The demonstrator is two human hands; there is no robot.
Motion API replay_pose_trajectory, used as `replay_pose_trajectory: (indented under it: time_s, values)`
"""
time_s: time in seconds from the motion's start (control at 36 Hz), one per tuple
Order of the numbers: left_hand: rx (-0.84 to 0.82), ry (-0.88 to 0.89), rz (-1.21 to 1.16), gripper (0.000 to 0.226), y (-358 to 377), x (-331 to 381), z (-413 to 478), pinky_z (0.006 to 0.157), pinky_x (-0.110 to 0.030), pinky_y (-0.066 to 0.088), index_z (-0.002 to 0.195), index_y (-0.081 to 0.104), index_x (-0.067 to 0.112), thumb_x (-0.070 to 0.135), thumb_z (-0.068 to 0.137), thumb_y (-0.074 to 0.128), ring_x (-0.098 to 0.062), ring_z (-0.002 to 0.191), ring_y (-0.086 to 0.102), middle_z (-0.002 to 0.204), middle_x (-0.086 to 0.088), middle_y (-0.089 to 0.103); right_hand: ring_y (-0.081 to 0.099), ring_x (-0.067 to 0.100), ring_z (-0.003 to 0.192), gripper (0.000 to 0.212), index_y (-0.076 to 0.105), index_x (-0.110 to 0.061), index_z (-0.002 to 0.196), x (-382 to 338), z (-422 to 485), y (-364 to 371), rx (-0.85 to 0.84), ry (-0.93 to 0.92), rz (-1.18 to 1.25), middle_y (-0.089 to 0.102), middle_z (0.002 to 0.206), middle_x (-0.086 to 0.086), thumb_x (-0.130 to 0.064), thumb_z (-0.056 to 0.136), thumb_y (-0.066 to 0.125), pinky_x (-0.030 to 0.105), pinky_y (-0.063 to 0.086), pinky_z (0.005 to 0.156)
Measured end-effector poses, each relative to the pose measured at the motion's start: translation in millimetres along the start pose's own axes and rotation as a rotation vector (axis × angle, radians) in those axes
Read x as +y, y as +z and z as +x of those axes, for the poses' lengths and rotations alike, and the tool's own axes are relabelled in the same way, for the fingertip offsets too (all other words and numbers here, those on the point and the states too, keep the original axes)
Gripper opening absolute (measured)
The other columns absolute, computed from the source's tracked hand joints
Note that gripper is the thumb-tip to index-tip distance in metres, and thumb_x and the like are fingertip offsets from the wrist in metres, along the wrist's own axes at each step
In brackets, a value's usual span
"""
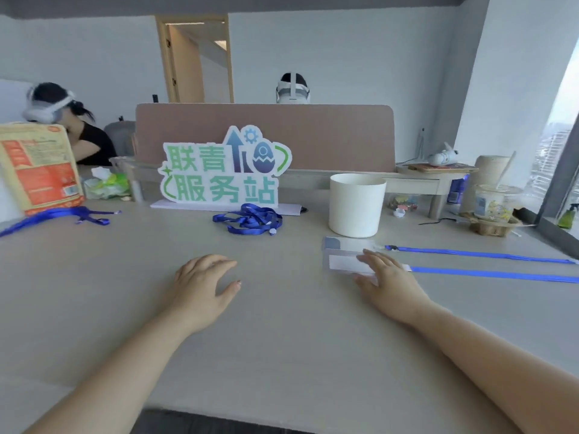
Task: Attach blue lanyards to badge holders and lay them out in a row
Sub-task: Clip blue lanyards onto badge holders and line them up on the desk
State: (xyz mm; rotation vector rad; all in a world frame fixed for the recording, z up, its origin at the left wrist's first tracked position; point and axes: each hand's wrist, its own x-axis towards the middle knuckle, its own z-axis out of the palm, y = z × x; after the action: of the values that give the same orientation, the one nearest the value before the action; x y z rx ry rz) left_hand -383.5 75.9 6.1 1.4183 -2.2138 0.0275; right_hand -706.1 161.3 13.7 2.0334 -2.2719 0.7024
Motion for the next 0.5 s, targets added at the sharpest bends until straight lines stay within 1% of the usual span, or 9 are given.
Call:
replay_pose_trajectory:
  time_s: [0.03, 0.08, 0.14, 0.22, 0.28, 0.33, 0.39, 0.44, 0.5]
  values:
    - [0.002, -0.044, 0.028, 0.071, -8.9, -27.7, -4.4, 0.106, -0.031, 0.028, 0.127, 0.059, 0.027, 0.067, 0.075, 0.032, -0.02, 0.125, 0.045, 0.134, 0.007, 0.053, 0.02, 0.013, 0.143, 0.052, 0.039, -0.022, 0.141, -27.3, 9.0, 14.1, -0.028, -0.074, 0.006, 0.029, 0.154, -0.005, -0.041, 0.094, 0.047, 0.028, 0.018, 0.115]
    - [-0.009, -0.135, 0.081, 0.053, -26.6, -81.3, -13.2, 0.109, -0.031, 0.024, 0.131, 0.055, 0.026, 0.054, 0.087, 0.05, -0.02, 0.13, 0.041, 0.14, 0.005, 0.048, 0.02, 0.012, 0.143, 0.052, 0.039, -0.023, 0.141, -82.3, 29.0, 42.0, -0.074, -0.2, 0.026, 0.029, 0.154, -0.006, -0.043, 0.093, 0.048, 0.027, 0.018, 0.116]
    - [0.01, -0.215, 0.12, 0.049, -43.2, -131.8, -19.8, 0.111, -0.032, 0.022, 0.134, 0.053, 0.024, 0.044, 0.089, 0.057, -0.02, 0.133, 0.038, 0.143, 0.003, 0.044, 0.022, 0.012, 0.142, 0.051, 0.04, -0.024, 0.139, -137.3, 51.9, 67.8, -0.098, -0.301, 0.057, 0.031, 0.153, -0.006, -0.043, 0.093, 0.048, 0.027, 0.019, 0.116]
    - [0.05, -0.346, 0.14, 0.051, -71.1, -193.0, -26.0, 0.11, -0.033, 0.027, 0.134, 0.052, 0.02, 0.042, 0.089, 0.057, -0.024, 0.132, 0.039, 0.143, -0.001, 0.045, 0.03, 0.013, 0.138, 0.046, 0.046, -0.021, 0.135, -214.2, 84.8, 98.6, -0.108, -0.391, 0.138, 0.04, 0.147, -0.005, -0.04, 0.093, 0.05, 0.026, 0.022, 0.114]
    - [0.112, -0.413, 0.137, 0.05, -89.8, -230.0, -30.0, 0.109, -0.034, 0.029, 0.132, 0.054, 0.016, 0.04, 0.088, 0.059, -0.026, 0.13, 0.042, 0.14, -0.004, 0.048, 0.035, 0.015, 0.135, 0.043, 0.049, -0.019, 0.132, -260.4, 104.9, 118.0, -0.12, -0.432, 0.187, 0.047, 0.142, -0.003, -0.038, 0.093, 0.051, 0.026, 0.024, 0.112]
    - [0.155, -0.454, 0.142, 0.049, -105.5, -264.4, -35.9, 0.108, -0.035, 0.031, 0.129, 0.056, 0.014, 0.038, 0.087, 0.062, -0.029, 0.127, 0.045, 0.137, -0.007, 0.051, 0.036, 0.015, 0.134, 0.042, 0.05, -0.019, 0.131, -299.0, 121.3, 137.7, -0.147, -0.454, 0.226, 0.049, 0.139, -0.003, -0.038, 0.093, 0.051, 0.025, 0.024, 0.111]
    - [0.152, -0.496, 0.165, 0.05, -116.1, -295.9, -44.1, 0.109, -0.035, 0.03, 0.13, 0.055, 0.013, 0.038, 0.087, 0.062, -0.029, 0.128, 0.044, 0.138, -0.007, 0.051, 0.036, 0.016, 0.134, 0.043, 0.05, -0.02, 0.131, -329.8, 133.2, 156.3, -0.181, -0.47, 0.249, 0.049, 0.14, -0.003, -0.039, 0.093, 0.051, 0.027, 0.026, 0.111]
    - [0.119, -0.541, 0.188, 0.054, -123.5, -321.3, -52.7, 0.111, -0.034, 0.027, 0.135, 0.05, 0.015, 0.042, 0.088, 0.058, -0.026, 0.133, 0.038, 0.144, -0.005, 0.044, 0.035, 0.017, 0.135, 0.046, 0.048, -0.02, 0.133, -355.0, 141.3, 171.5, -0.218, -0.482, 0.243, 0.046, 0.142, -0.002, -0.04, 0.092, 0.051, 0.028, 0.026, 0.112]
    - [0.069, -0.591, 0.23, 0.06, -129.7, -343.7, -57.9, 0.113, -0.032, 0.021, 0.142, 0.04, 0.019, 0.049, 0.091, 0.051, -0.023, 0.139, 0.03, 0.153, -0.003, 0.031, 0.032, 0.017, 0.137, 0.049, 0.044, -0.019, 0.137, -377.8, 148.7, 182.9, -0.256, -0.498, 0.234, 0.043, 0.145, -0.003, -0.04, 0.093, 0.051, 0.025, 0.023, 0.111]
